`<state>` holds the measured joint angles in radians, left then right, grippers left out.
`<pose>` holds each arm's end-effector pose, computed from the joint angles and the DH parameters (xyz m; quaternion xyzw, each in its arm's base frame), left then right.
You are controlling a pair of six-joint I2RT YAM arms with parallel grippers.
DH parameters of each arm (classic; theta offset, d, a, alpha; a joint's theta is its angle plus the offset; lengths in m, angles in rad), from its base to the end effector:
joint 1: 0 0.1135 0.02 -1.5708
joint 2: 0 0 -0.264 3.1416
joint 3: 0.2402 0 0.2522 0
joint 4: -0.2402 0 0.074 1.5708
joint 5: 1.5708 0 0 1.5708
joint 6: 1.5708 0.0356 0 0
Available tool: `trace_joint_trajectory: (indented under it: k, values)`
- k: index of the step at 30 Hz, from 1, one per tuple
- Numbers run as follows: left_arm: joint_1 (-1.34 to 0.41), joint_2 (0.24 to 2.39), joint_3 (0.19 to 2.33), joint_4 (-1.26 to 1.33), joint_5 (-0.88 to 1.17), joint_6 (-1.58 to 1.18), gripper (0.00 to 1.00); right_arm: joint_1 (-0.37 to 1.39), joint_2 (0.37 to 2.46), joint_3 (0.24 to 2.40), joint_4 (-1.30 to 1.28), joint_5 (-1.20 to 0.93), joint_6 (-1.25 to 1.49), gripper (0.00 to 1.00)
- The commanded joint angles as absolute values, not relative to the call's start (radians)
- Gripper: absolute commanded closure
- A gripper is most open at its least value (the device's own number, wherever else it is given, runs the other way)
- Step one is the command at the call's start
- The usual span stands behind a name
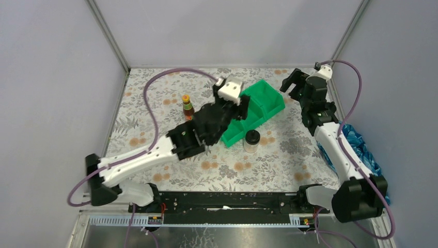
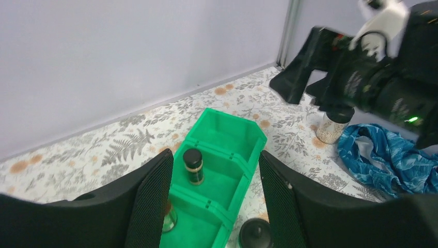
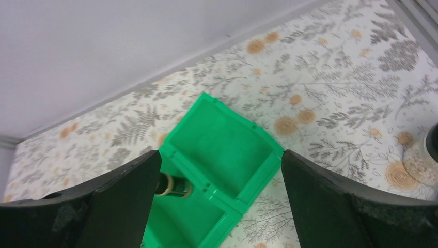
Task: Organize the condiment bottles
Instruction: Pick up the bottle from the center of the board.
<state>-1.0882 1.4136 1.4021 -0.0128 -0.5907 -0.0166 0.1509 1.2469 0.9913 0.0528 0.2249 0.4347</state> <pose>0.1697 -0.2812 0.4289 0.1747 0.6925 -0.1733 0.6781 0.2925 0.0364 0.3380 0.1791 0.7524 0.0980 0.6263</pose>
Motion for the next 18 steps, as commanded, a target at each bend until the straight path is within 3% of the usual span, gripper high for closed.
trace_joint_trajectory:
  k: [1, 9, 18]
  values:
    - [-1.187, 1.282, 1.193, 0.206, -0.856, 0.01, 0.33, 0.17, 1.13, 1.06, -0.036, 0.084, 0.364, 0.07]
    - [-1.41, 1.139, 0.988, 0.29, -1.146, 0.008, 0.33, 0.264, 1.016, 1.109, -0.124, -0.123, 0.278, 0.09]
    - [-1.646, 1.096, 0.886, 0.535, -1.397, 0.236, 0.34, 0.398, 1.039, 1.168, -0.207, -0.22, 0.186, 0.09]
